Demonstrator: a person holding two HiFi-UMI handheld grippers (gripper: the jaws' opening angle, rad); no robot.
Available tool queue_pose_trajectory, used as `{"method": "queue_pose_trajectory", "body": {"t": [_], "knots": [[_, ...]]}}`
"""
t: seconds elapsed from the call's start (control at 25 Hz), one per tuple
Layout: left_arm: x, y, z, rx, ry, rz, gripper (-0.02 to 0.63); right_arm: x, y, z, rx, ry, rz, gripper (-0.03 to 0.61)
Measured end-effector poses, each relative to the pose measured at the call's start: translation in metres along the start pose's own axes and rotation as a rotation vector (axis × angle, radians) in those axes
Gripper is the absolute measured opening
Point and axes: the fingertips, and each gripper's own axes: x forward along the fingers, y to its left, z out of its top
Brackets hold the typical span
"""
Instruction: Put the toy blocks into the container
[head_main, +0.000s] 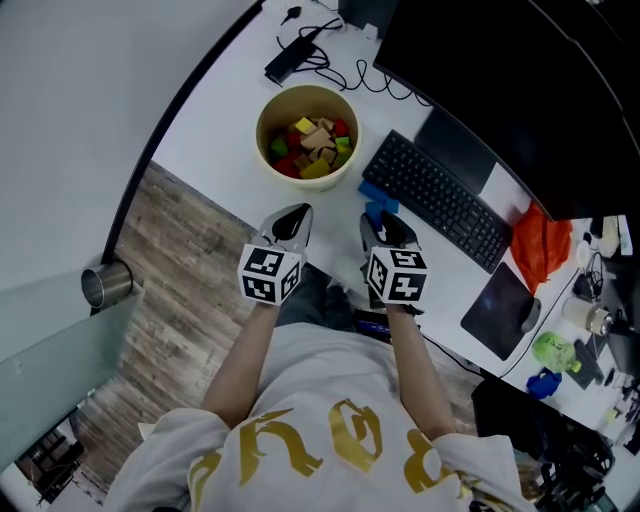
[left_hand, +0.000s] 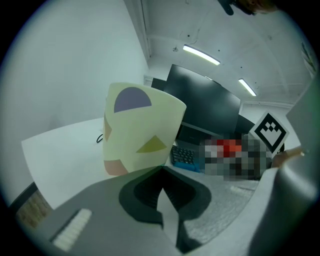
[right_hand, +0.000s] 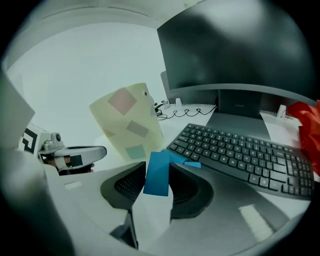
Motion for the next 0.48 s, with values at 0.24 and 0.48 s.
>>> {"method": "queue_pose_trajectory", "body": {"t": [0.24, 0.48], "knots": [[-0.013, -0.004, 0.023, -0.001, -0.072, 0.001, 0.009, -0.008, 0.009, 0.022, -0.016, -0.056, 0.029, 0.173], [-0.033, -0.01, 0.05, 0.032, -0.14, 0.021, 0.009, -0.022, 0.024, 0.049, -0.046, -0.134, 0.076, 0.173]]}}
